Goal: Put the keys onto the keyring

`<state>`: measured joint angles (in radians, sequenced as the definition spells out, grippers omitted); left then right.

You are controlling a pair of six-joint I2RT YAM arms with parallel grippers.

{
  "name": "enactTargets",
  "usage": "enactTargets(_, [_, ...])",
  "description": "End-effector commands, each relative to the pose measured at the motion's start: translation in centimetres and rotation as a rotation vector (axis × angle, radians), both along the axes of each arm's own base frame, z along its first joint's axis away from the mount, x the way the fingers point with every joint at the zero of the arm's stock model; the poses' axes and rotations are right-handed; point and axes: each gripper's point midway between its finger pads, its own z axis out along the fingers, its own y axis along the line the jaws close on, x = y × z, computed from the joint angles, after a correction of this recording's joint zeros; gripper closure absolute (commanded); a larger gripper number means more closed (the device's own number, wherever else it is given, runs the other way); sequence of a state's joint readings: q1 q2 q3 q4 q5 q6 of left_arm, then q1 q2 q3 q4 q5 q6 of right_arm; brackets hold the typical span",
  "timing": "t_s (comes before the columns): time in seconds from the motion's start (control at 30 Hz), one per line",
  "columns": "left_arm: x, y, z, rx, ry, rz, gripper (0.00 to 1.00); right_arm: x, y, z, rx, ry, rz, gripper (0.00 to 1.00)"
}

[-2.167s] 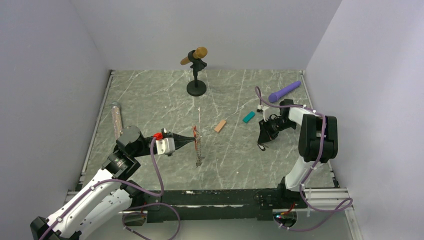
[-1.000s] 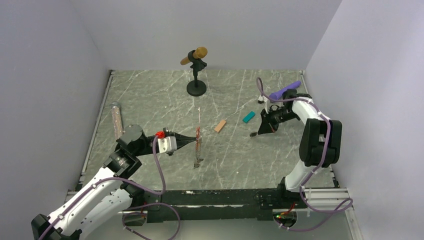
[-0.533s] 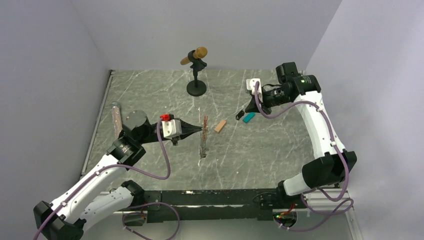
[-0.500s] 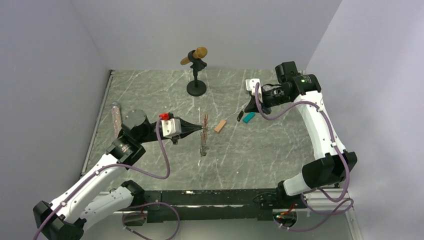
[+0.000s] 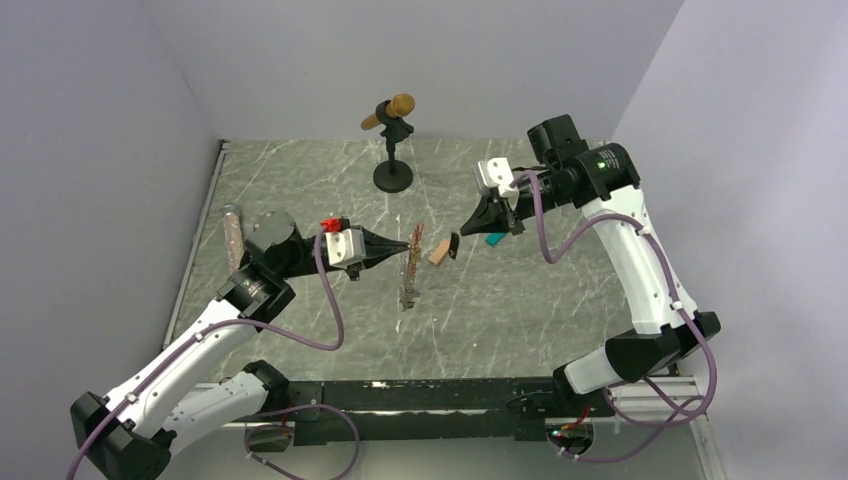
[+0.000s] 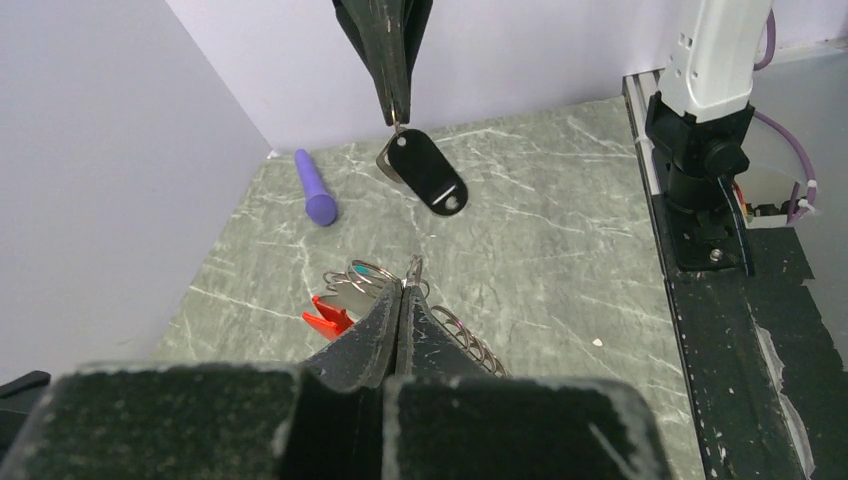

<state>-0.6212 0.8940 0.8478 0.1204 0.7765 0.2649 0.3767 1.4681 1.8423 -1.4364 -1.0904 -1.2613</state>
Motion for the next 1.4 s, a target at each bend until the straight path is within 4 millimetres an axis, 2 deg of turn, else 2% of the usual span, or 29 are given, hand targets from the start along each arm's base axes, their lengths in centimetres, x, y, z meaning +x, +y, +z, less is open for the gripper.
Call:
enactTargets(0.0, [-0.8,0.3,1.3,-0.047,-0.074,-0.022,1.00,-2.1,0.6,0.3,0.043,0.101,0.038,1.00])
enactTargets(0.23, [-1.4,0.7,1.1,-0.052,-0.083,-0.024,1.00,-2.8,2.0,0.2,0.080,0.200,0.098,1.00])
enactTargets(0.43, [-1.4,0.7,1.1,-0.053,-0.080,-0.020,1.00,-1.8,2.8,-0.5,0.045,0.262,0.063,1.00])
enactTargets(0.67, [-0.3,0.6,0.0,-0.026,-0.051,0.025,1.00,-0.7,3.3,-1.6,-0.029,0.311,-0.021,1.00])
enactTargets(0.97, [1.5,0.1,-1.4,-0.007,0.018,0.091,1.00,1.4,4.6,-2.6,-0.128,0.256,-0.121,1.00])
enactTargets(1.37, [2.6,0.1,-2.3,0.013,0.044,0.167,1.00,1.9,6.1,-2.7,-0.187,0.179,-0.146,1.00])
